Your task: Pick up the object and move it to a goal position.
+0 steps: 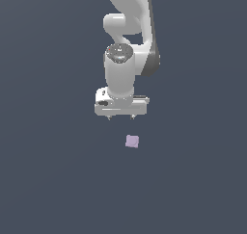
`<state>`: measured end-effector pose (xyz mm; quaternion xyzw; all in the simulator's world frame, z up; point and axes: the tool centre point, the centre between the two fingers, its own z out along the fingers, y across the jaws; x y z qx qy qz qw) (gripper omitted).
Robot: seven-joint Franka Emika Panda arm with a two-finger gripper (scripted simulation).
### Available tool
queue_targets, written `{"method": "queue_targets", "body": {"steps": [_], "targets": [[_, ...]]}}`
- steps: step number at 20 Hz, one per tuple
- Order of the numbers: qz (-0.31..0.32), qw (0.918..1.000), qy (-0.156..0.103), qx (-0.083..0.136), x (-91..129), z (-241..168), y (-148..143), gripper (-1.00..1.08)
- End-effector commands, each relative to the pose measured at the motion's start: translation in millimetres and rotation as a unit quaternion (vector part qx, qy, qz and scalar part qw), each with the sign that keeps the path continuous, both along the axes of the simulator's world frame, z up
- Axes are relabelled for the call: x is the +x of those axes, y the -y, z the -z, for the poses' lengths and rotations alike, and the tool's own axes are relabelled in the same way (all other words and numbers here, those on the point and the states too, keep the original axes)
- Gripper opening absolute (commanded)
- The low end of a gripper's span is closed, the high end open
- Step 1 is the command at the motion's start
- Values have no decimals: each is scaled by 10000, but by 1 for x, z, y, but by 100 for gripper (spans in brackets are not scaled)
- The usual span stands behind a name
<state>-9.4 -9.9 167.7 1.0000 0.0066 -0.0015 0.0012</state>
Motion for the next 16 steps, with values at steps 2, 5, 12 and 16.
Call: {"method": "queue_targets", "body": {"steps": [2, 5, 12, 16], "targets": [[-3, 10000, 2, 0, 0, 0, 0, 100], [-38, 10000, 21, 7, 3, -4, -2, 100], [-127, 9999, 75, 24, 11, -15, -8, 100], [-127, 9999, 72, 23, 10, -15, -6, 100]]}}
